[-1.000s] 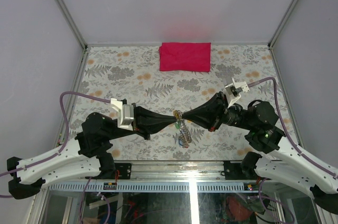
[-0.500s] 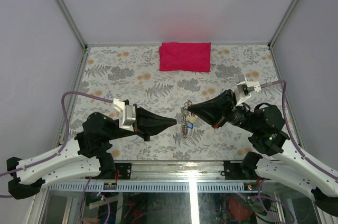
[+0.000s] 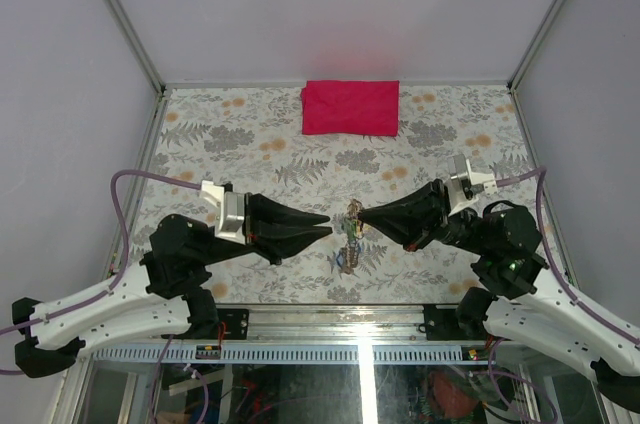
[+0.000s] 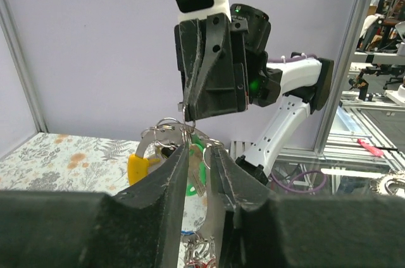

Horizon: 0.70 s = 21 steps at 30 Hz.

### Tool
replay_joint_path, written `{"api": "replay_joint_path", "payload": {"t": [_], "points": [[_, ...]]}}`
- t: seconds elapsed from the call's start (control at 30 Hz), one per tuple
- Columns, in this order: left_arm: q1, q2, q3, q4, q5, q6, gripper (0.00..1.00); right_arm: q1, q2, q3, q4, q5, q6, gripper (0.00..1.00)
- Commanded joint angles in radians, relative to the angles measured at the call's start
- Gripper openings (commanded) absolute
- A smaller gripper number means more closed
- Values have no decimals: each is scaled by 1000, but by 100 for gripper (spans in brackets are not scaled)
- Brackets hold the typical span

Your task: Put the keys on the keyring

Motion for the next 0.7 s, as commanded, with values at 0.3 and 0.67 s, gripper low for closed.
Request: {"api": "replay_joint_path", "payload": {"t": [0.3, 0.67], "points": [[-1, 97, 21, 239, 9, -129, 29, -2, -38, 35, 67, -60, -144, 0], [-2, 137, 33, 252, 22, -142, 30, -2, -37, 38, 67, -75, -144, 0]]}}
